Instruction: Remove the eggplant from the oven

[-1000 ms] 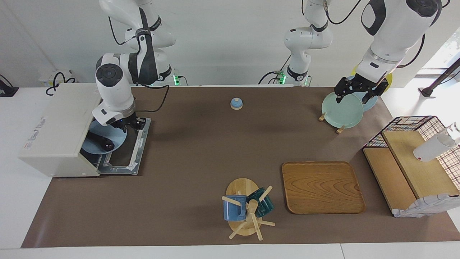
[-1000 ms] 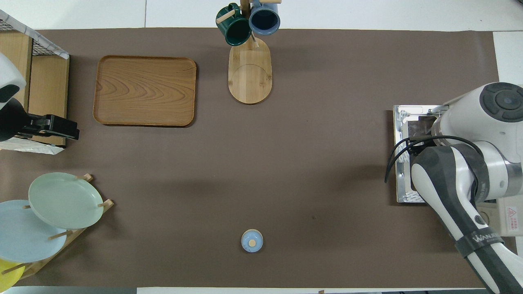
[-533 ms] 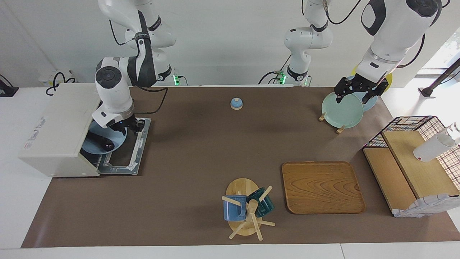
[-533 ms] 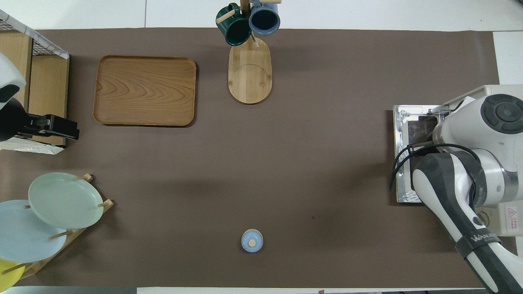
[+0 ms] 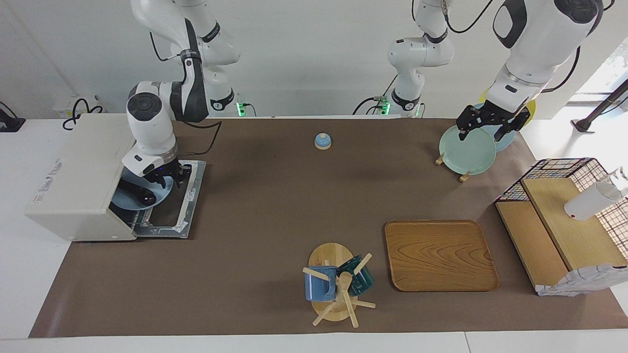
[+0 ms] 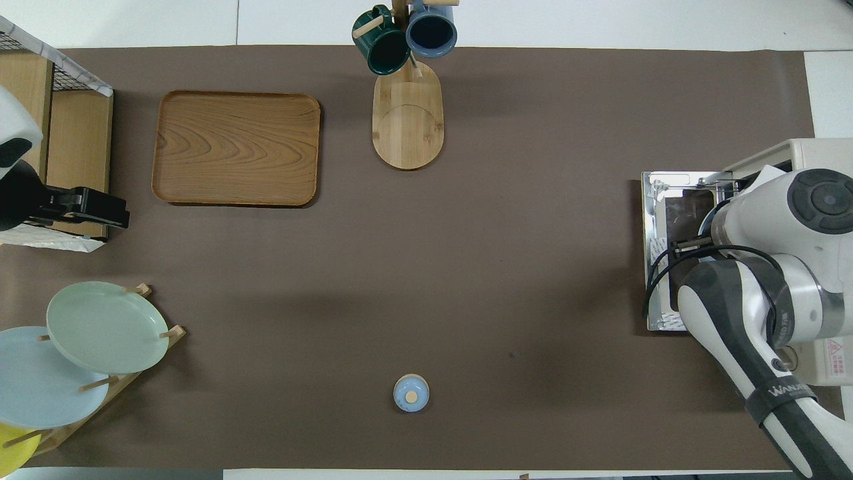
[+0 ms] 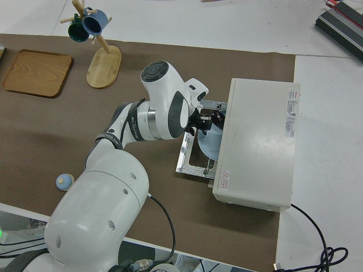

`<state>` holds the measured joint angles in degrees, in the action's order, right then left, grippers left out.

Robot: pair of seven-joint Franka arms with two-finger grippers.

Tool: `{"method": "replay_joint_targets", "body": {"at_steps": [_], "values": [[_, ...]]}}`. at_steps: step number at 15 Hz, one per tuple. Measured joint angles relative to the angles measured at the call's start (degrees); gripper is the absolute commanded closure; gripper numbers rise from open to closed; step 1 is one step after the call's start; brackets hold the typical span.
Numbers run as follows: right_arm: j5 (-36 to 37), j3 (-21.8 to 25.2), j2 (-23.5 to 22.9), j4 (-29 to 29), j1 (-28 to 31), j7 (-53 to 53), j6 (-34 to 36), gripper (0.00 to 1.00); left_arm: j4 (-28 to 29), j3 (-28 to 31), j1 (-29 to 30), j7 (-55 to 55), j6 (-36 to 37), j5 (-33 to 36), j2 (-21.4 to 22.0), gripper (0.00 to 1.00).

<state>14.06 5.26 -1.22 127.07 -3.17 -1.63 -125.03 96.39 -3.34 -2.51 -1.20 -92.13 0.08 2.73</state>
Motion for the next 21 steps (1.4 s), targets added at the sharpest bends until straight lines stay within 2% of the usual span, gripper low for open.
{"method": "replay_joint_targets", "body": {"at_steps": [4, 6, 9, 12, 15, 18, 20, 21], "values": [[0.67, -0.24, 0.57, -0.12, -0.67, -0.32, 0.99, 1.0, 0.0, 0.0, 0.0, 0.0, 0.0, 0.0, 0.0, 0.0], [0.68, -0.34, 1.1, -1.36, -3.17, 0.79, 3.38, 1.0, 0.0, 0.0, 0.0, 0.0, 0.0, 0.0, 0.0, 0.0], [0.55, -0.67, 0.76, -6.13, -12.01, 9.4, 10.15, 1.0, 0.0, 0.0, 0.0, 0.0, 0.0, 0.0, 0.0, 0.0], [-0.47, -1.16, -1.47, -14.38, -23.29, 21.13, 17.59, 1.0, 0.0, 0.0, 0.0, 0.0, 0.0, 0.0, 0.0, 0.0], [-2.55, -1.37, -7.79, -23.9, -32.39, 32.3, 21.26, 1.0, 0.0, 0.08, 0.03, 0.01, 0.0, 0.0, 0.0, 0.0], [-2.88, -1.66, -20.29, -38.79, -39.3, 44.34, 26.67, 1.0, 0.0, 0.14, 0.63, 0.01, 0.0, 0.0, 0.0, 0.0], [-4.73, -2.6, -27.86, -46.41, -41.64, 49.19, 25.4, 1.0, 0.0, 0.2, 0.79, 0.01, 0.0, 0.0, 0.0, 0.0], [-6.25, -2.85, -30.04, -48.3, -42.16, 50.68, 23.67, 1.0, 0.0, 0.21, 0.8, 0.01, 0.0, 0.0, 0.0, 0.0]]}}
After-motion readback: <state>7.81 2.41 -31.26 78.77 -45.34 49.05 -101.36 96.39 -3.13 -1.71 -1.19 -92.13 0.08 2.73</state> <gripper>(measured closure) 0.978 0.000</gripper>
